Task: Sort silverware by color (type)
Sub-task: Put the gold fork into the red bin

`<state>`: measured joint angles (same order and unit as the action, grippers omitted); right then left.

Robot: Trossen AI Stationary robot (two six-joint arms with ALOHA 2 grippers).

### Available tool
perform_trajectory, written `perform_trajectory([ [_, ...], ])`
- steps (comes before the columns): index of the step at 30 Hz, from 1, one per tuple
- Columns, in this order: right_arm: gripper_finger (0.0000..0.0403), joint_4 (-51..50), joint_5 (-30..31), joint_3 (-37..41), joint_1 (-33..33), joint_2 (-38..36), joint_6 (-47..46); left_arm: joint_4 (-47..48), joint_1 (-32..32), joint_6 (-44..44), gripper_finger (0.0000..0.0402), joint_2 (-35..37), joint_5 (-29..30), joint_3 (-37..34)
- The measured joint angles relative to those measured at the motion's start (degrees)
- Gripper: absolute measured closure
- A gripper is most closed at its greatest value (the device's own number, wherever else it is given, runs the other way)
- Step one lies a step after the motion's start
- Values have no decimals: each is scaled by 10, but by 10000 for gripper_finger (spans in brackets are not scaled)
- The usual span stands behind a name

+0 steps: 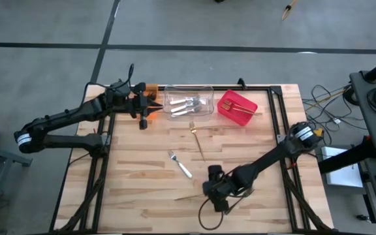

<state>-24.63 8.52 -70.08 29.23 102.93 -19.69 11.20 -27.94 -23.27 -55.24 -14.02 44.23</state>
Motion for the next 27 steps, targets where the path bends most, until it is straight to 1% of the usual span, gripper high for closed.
perform_trajectory([
  [3, 161, 1, -1, 0, 0, 26, 8, 0, 0, 0, 381, 0, 0, 0],
  [7, 166, 11, -3, 0, 0, 52, -4, 0, 0, 0, 381, 0, 0, 0],
  [12, 168, 42, -7, 0, 0, 63, -3, -1, 0, 0, 381, 0, 0, 0],
  [17, 176, 47, -10, -1, -3, 66, 13, -2, 0, 0, 381, 0, 0, 0],
  [22, 203, 48, -12, -1, -4, 70, 22, -7, 0, 0, 381, 0, 0, 0],
  [27, 251, 48, -13, -2, -5, 74, 25, -6, 0, 0, 381, 0, 0, 0],
])
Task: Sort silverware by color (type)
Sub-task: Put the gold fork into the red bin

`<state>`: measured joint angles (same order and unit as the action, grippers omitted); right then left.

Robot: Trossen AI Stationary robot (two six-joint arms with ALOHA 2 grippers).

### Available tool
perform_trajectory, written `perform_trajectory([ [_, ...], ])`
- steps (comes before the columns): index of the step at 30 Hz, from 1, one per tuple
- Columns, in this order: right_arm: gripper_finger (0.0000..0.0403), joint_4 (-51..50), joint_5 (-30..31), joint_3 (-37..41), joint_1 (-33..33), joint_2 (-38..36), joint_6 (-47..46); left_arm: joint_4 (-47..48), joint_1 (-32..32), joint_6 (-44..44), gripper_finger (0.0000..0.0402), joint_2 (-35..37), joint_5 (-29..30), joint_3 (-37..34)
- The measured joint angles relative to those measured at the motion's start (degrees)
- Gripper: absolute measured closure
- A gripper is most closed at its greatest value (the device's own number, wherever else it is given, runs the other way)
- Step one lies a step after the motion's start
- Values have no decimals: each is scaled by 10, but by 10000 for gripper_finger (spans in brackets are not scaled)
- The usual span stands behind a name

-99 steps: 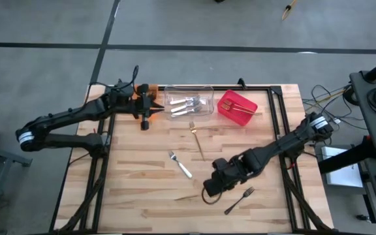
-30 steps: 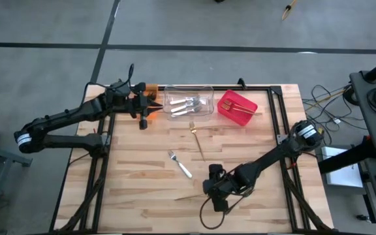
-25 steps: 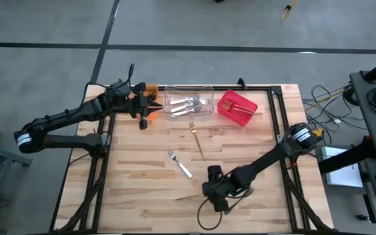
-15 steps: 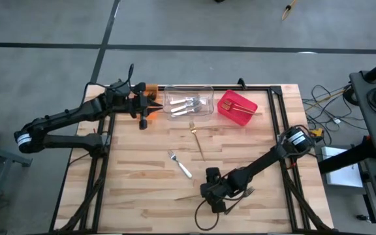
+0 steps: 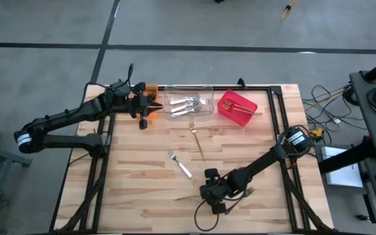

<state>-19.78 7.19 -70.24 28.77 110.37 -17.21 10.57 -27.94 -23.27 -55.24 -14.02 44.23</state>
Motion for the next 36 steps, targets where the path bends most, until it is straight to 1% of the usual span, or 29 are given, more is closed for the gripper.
perform_trajectory([
  [5, 316, 3, -1, 0, -3, 1, 23, -5, 0, 0, 381, 0, 0, 0],
  [9, 378, 0, 3, 0, -6, 1, 24, -6, 0, 0, 381, 0, 0, 0],
  [10, 385, -2, 3, 0, -7, 1, 27, -7, 0, 0, 381, 0, 0, 0],
  [17, 390, -21, 7, 2, -7, -17, 38, -7, 0, 13, 381, 0, 0, 0],
  [22, 391, -81, 44, -4, -10, -38, 107, -7, 0, 36, 381, 0, -1, 0],
  [27, 391, -177, 71, -10, -25, -60, 201, -13, 0, 76, 381, 0, -1, 0],
  [33, 392, -324, 144, -40, -52, -79, 295, -21, 6, 155, 381, 0, -2, -3],
  [36, 392, -384, 177, -57, -62, -88, 340, -21, 16, 173, 381, -6, -20, -13],
])
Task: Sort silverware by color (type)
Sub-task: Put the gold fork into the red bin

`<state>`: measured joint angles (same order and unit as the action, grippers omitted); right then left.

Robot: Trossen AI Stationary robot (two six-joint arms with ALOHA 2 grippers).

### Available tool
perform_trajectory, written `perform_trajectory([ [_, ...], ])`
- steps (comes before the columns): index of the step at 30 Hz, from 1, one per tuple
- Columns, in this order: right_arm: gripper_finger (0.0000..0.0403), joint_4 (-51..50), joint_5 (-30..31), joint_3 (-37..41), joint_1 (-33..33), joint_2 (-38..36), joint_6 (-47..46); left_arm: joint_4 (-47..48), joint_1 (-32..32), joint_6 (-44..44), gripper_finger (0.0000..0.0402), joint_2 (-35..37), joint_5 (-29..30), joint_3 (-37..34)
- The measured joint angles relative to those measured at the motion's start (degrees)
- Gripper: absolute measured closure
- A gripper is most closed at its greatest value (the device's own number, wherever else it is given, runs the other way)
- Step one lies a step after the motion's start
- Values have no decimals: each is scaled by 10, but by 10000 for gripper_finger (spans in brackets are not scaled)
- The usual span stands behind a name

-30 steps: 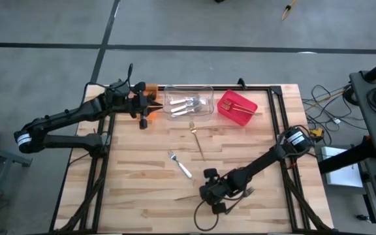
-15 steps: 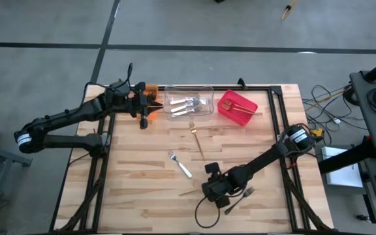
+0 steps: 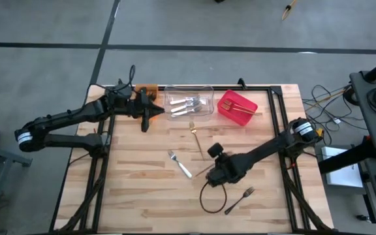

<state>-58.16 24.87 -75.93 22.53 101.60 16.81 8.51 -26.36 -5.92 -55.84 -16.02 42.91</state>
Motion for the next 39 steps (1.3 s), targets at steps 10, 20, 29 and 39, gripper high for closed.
perform_trajectory([
  [10, 392, -88, 215, -37, -14, -26, 131, -101, 61, 73, 381, -88, -60, -32],
  [20, 392, -90, 357, -40, -50, -24, 193, -215, 106, 83, 340, -219, -60, -7],
  [29, 392, -85, 357, -77, -104, -24, 94, -230, 109, 65, 246, -309, -37, 47],
  [39, 392, -35, 357, -91, -127, -24, 132, -223, 109, 65, 222, -385, -10, 99],
])
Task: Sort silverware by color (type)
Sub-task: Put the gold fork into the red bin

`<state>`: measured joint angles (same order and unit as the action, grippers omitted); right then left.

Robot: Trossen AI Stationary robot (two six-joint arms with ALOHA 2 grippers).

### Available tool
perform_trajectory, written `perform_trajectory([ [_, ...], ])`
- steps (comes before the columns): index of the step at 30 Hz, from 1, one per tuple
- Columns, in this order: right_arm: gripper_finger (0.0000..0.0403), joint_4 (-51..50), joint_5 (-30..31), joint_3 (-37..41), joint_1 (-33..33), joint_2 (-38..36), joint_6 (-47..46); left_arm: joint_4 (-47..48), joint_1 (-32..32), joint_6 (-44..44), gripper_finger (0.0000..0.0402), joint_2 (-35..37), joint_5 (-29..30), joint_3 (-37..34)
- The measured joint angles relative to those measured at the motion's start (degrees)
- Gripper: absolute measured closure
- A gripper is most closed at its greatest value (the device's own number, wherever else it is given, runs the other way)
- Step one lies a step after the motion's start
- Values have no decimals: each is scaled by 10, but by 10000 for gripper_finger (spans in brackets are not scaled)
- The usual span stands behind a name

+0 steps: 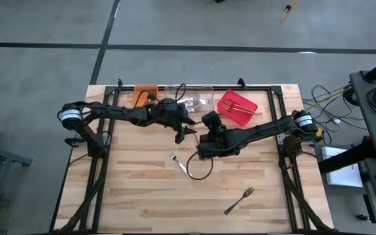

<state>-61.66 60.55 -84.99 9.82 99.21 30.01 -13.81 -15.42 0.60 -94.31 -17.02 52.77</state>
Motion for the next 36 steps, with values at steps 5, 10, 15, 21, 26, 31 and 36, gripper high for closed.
perform_trajectory([
  [5, 392, 12, 0, 0, 0, 0, 22, 4, 0, 5, 226, -12, -1, 5],
  [10, 392, 26, -3, -1, -1, 0, 21, 7, 0, 17, 251, -12, 0, 5],
  [15, 391, 47, -5, -1, -1, 0, 22, 9, 0, 33, 326, -12, 0, 7],
  [21, 376, 74, -9, -1, -1, 0, 1, 5, 7, 15, 394, -12, 1, 4],
  [26, 337, 84, -10, -1, -1, -1, -55, -21, 12, 12, 401, -12, 1, 4],
  [31, 284, 84, -10, -1, -1, -13, -122, -49, 13, 12, 401, -12, 0, 0],
  [36, 251, 85, -10, -1, 0, -36, -160, -59, 13, 12, 401, -12, 0, 0],
])
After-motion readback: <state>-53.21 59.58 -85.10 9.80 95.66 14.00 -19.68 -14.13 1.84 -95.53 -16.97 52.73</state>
